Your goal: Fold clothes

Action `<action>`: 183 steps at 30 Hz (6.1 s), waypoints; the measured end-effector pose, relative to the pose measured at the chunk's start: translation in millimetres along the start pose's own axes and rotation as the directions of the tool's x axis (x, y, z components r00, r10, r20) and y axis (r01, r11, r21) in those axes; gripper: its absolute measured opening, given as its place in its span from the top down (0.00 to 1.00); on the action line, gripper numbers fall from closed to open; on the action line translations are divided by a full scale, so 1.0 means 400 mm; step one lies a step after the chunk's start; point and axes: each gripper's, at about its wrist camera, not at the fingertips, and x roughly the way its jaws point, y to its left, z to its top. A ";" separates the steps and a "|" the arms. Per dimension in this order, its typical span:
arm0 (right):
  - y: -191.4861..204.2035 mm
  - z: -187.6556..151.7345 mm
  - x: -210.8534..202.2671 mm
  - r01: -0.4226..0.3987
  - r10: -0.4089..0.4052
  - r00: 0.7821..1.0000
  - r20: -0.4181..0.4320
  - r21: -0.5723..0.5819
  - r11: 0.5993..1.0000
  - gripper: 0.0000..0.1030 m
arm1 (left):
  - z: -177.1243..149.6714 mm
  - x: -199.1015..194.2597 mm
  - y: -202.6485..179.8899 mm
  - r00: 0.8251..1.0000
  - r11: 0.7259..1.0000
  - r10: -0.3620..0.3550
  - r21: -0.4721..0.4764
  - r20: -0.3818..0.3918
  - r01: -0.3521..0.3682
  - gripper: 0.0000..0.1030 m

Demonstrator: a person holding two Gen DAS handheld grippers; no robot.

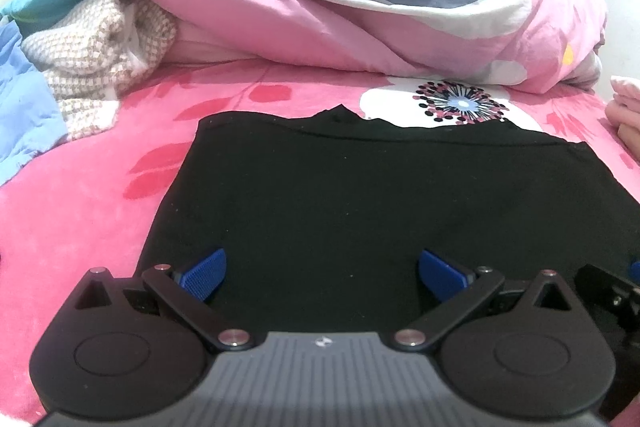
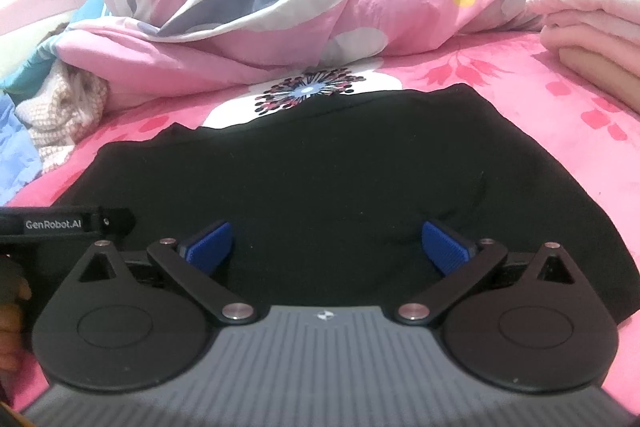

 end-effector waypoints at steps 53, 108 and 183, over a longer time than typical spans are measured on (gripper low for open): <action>0.054 -0.019 0.015 0.108 -0.112 0.994 -0.018 -0.151 0.983 0.01 | -0.013 -0.007 0.012 0.999 1.000 -0.014 -0.025 0.036 0.015 0.00; 0.003 -0.032 -0.093 0.046 -0.067 0.994 -0.091 -0.209 0.977 0.01 | 0.038 0.009 0.062 0.996 0.991 -0.089 -0.103 0.006 0.089 0.00; -0.286 0.035 -0.183 0.212 -0.207 0.973 -0.104 0.039 0.976 0.56 | 0.073 0.013 0.087 0.997 0.989 -0.078 -0.120 0.026 0.080 0.00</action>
